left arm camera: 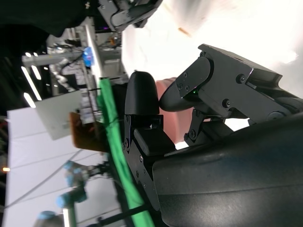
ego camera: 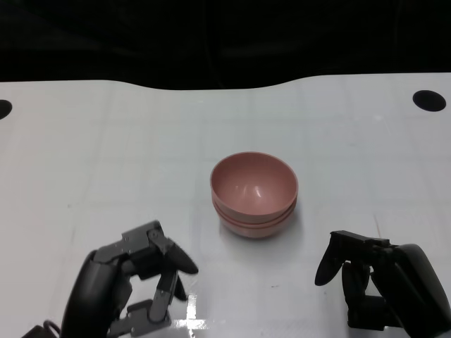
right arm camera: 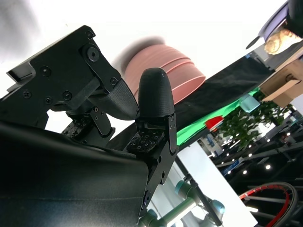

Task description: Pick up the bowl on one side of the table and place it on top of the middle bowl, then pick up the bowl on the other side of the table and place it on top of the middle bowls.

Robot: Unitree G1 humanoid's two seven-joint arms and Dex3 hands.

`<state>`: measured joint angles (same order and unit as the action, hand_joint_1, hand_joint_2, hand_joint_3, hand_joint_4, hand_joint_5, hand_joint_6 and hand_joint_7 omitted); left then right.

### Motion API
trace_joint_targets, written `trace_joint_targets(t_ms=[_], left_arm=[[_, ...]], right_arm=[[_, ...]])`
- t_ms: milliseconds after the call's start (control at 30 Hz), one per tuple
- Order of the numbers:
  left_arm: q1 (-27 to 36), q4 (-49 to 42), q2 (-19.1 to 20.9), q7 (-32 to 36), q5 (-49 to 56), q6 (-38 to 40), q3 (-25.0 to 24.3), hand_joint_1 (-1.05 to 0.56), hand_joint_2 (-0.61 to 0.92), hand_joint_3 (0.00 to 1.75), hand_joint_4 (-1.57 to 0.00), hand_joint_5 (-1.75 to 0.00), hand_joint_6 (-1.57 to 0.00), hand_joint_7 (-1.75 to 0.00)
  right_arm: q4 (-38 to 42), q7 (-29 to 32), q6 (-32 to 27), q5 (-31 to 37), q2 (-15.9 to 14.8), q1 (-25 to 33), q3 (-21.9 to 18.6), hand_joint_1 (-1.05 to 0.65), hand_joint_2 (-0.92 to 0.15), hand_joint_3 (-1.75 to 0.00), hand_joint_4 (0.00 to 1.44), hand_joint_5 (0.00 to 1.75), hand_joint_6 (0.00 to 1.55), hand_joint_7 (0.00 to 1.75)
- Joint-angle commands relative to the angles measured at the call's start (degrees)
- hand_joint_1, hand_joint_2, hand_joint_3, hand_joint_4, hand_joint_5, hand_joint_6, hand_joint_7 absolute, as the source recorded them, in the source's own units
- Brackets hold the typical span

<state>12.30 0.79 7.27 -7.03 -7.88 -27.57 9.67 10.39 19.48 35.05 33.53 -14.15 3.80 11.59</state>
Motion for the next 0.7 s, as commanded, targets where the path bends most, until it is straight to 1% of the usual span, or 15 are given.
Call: trace_joint_targets(t_ms=[33, 133, 233, 333, 467, 700], left_arm=[[0.8, 1.1, -0.5, -0.6, 0.8, 2.4, -0.7, -0.11, 0.49, 1.25, -0.89, -1.74, -0.81, -1.46], [0.7, 0.1, -1.2, -1.2, 1.0, 3.0, -1.1, -0.12, 0.49, 1.23, -0.92, -1.75, -0.80, -1.48], [0.3, -1.5, -1.5, -2.1, 1.2, 1.8, -1.7, -0.12, 0.47, 1.28, -0.91, -1.75, -0.79, -1.51], [0.0, -2.4, -1.6, -2.7, 1.8, 0.7, -2.4, -0.14, 0.46, 1.30, -0.88, -1.75, -0.79, -1.51], [-0.4, -3.4, -1.7, -3.0, 2.4, -0.2, -2.9, -0.17, 0.45, 1.28, -0.88, -1.75, -0.79, -1.51], [-1.1, -5.1, -2.2, -3.6, 2.8, -1.2, -3.6, -0.16, 0.45, 1.29, -0.87, -1.75, -0.80, -1.50]], right_arm=[[-1.2, -1.3, 0.8, -1.8, -1.1, 1.4, -0.7, -0.11, -0.15, -1.64, 0.96, 1.75, 0.85, 1.49], [-1.6, -1.9, 1.3, -2.8, -1.1, 2.2, -0.9, -0.10, -0.14, -1.64, 0.96, 1.75, 0.84, 1.49], [-1.9, -2.3, 1.9, -3.5, -1.1, 2.9, -1.0, -0.10, -0.13, -1.64, 0.96, 1.75, 0.84, 1.48], [-2.0, -2.6, 2.2, -3.7, -1.0, 3.1, -1.1, -0.10, -0.13, -1.64, 0.96, 1.75, 0.84, 1.47], [-2.0, -2.8, 1.9, -3.5, -0.8, 3.1, -1.1, -0.10, -0.13, -1.64, 0.95, 1.75, 0.84, 1.47], [-1.0, -2.2, 2.6, -3.7, -0.8, 2.6, -1.5, -0.09, -0.13, -1.63, 0.95, 1.75, 0.85, 1.45]])
